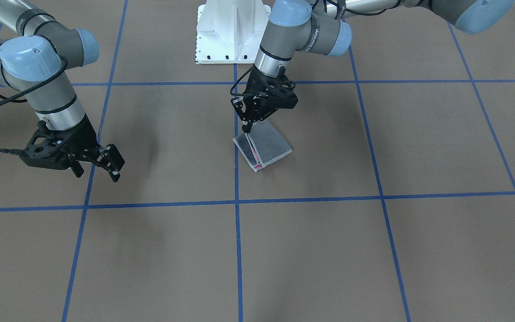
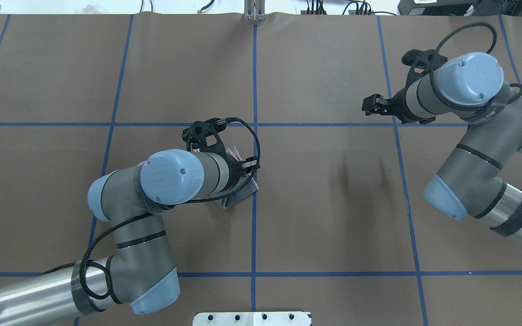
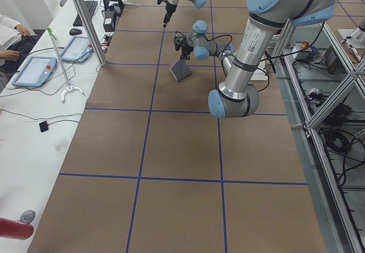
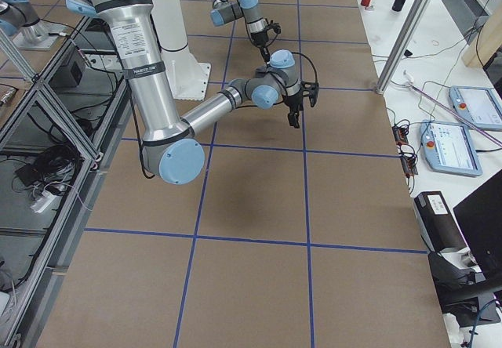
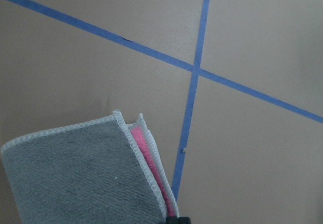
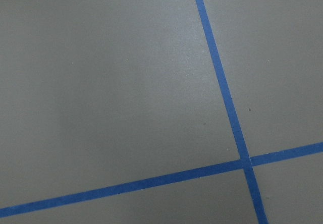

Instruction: Fold towel twice with both arms

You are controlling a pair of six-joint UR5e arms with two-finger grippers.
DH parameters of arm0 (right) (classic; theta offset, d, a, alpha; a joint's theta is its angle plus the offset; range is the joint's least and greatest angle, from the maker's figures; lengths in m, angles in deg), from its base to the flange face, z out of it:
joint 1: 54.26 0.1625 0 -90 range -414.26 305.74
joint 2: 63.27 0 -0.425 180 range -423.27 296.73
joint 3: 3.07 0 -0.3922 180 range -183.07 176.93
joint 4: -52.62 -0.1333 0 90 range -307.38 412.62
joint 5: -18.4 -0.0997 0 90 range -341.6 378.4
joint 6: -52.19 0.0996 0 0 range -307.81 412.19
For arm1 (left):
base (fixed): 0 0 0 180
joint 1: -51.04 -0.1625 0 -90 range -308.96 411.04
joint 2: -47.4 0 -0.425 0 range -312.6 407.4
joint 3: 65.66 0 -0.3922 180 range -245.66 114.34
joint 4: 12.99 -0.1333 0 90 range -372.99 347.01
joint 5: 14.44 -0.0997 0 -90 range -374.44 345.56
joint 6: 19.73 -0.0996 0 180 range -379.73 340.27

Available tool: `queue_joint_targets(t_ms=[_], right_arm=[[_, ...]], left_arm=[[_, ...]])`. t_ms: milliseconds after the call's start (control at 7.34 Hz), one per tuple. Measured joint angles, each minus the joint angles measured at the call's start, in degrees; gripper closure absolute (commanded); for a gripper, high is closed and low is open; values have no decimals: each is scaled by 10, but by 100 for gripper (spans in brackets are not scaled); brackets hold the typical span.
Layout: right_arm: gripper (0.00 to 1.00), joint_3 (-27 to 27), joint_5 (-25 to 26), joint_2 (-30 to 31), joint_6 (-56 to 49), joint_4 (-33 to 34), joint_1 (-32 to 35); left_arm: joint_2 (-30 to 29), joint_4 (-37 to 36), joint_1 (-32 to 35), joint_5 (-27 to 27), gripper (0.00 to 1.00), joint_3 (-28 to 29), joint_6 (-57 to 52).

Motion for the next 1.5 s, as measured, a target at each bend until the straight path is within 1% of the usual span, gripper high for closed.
queue_joint_targets(t_ms=[272,409,545,1089,1226,1498], right_arm=[[0,0,0,0,0,0,0],[0,0,0,0,0,0,0],[0,0,0,0,0,0,0],[0,-1,-5,-1,-3,1,5],[0,-2,-17,0,-14,2,15],[0,-9,-54,13,-80,6,57]], left_arm=[[-16,0,0,-2,100,24,0],[-18,0,0,-2,43,32,0],[-18,0,0,-2,0,38,-1],[-20,-1,-2,1,0,44,-11],[-20,-10,0,3,0,40,-31],[-13,-63,16,23,0,14,-106]])
